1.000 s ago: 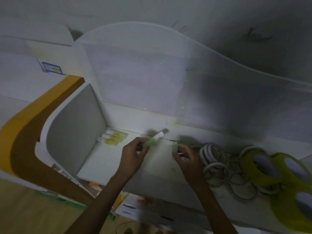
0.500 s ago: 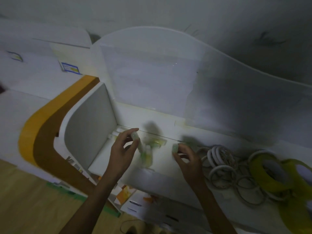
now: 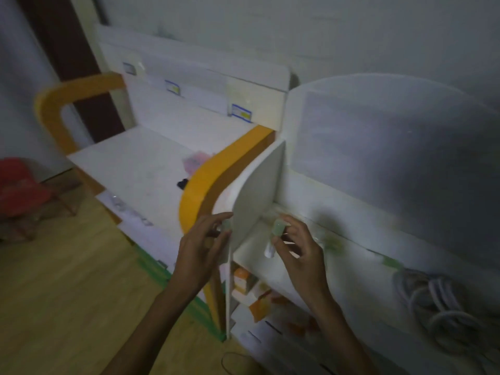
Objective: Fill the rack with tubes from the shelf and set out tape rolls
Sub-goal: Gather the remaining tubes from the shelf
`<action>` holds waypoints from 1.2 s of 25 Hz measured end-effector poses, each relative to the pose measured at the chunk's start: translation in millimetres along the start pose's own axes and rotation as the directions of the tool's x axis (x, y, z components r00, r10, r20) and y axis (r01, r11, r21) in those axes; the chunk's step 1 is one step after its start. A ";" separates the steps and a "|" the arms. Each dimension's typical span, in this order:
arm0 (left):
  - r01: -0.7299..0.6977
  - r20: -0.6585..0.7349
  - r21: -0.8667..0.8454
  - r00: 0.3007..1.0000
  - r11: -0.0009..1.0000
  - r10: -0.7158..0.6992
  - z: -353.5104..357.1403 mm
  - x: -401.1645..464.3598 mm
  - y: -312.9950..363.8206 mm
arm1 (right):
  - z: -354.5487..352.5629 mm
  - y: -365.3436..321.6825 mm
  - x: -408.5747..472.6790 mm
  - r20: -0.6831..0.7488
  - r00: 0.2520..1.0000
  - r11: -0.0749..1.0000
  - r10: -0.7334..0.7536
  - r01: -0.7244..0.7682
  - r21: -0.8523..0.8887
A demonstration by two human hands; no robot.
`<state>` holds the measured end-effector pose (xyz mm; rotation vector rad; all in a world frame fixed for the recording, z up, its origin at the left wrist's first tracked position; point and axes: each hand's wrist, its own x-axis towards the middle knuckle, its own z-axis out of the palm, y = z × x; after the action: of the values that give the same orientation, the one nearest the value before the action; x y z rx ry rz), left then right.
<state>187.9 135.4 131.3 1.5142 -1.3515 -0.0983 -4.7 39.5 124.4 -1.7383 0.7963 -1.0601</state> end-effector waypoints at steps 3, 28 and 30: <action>0.034 -0.049 -0.014 0.998 0.999 -0.035 -65.4 -16.8 -19.3 | 66.0 -30.8 -5.9 0.049 0.998 0.999 -0.050 0.049 0.012; 0.115 0.106 -0.120 0.989 0.986 -0.102 -217.3 121.4 -257.6 | 337.4 11.4 119.0 -0.195 0.974 0.991 0.115 -0.127 -0.049; 0.092 0.161 -0.126 0.984 0.988 -0.071 -204.6 150.1 -272.9 | 339.8 23.2 134.9 -0.261 0.951 0.985 0.163 -0.170 -0.004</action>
<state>557.7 95.4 108.4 1.4729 -1.3763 -0.3591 358.2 41.9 74.7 -1.5407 1.1060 -1.1800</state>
